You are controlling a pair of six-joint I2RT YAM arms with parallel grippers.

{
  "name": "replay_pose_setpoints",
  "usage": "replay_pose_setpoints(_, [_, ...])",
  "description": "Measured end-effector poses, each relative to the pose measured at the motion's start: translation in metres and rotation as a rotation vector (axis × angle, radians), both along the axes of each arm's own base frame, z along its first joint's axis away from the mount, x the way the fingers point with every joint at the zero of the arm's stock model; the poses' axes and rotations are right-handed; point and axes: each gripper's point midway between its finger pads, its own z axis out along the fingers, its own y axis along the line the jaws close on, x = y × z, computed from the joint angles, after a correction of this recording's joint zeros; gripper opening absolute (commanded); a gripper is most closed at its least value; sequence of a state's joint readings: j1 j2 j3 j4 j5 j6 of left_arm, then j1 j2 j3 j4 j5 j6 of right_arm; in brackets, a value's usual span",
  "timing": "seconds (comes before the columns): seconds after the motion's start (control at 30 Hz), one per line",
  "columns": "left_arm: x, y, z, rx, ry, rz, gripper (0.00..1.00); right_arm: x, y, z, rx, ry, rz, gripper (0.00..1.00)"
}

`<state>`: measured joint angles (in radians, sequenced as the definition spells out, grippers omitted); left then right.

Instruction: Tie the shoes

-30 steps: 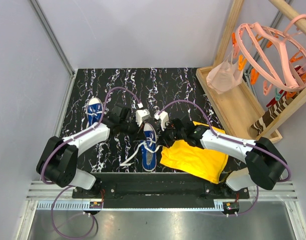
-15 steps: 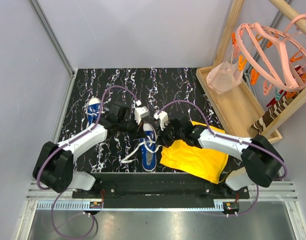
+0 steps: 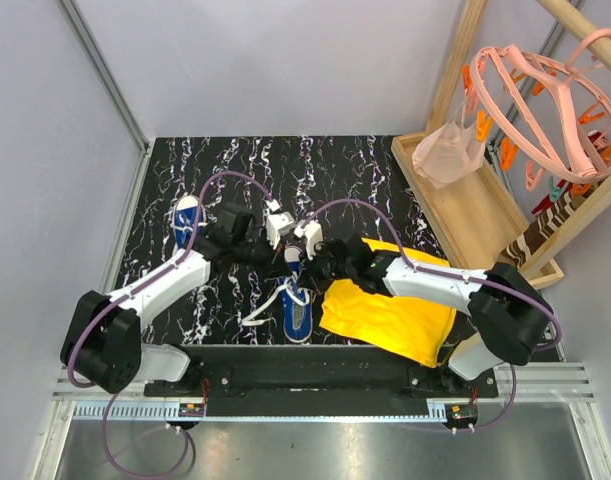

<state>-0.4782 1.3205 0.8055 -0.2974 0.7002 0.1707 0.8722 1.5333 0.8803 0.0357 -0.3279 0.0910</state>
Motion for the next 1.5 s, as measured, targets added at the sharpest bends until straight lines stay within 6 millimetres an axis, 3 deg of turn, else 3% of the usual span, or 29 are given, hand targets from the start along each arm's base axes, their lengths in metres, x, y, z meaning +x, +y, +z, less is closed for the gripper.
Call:
replay_pose_setpoints(0.2, [-0.001, 0.0, 0.001, -0.001, -0.001, -0.002, 0.0, -0.003, 0.014, -0.003, 0.001, -0.002, 0.012, 0.0])
replay_pose_setpoints(0.63, [-0.005, 0.004, 0.003, -0.003, -0.003, 0.004, 0.0, 0.007, -0.001, 0.004, 0.003, -0.075, -0.081, 0.0])
replay_pose_setpoints(0.9, [-0.006, 0.004, 0.002, 0.0, 0.002, 0.006, 0.01, 0.008, 0.011, 0.006, 0.064, -0.091, -0.054, 0.0])
replay_pose_setpoints(1.03, [-0.006, 0.007, 0.001, 0.005, 0.011, 0.014, 0.13, 0.007, 0.017, -0.005, 0.068, -0.073, -0.03, 0.0])
replay_pose_setpoints(1.07, [-0.006, 0.008, 0.001, 0.005, 0.013, 0.015, 0.26, 0.006, 0.019, -0.008, 0.067, -0.064, -0.024, 0.0])
replay_pose_setpoints(1.17, [-0.003, 0.012, 0.002, -0.003, 0.021, 0.026, 0.4, 0.005, 0.02, -0.013, 0.065, -0.056, -0.017, 0.0])
replay_pose_setpoints(1.37, [0.018, 0.053, 0.006, 0.009, -0.086, 0.098, 0.46, 0.008, 0.023, -0.008, 0.087, -0.073, -0.016, 0.0])
replay_pose_setpoints(1.5, [0.028, 0.071, 0.008, 0.069, -0.265, 0.014, 0.46, 0.009, 0.025, -0.006, 0.097, -0.081, -0.016, 0.0])
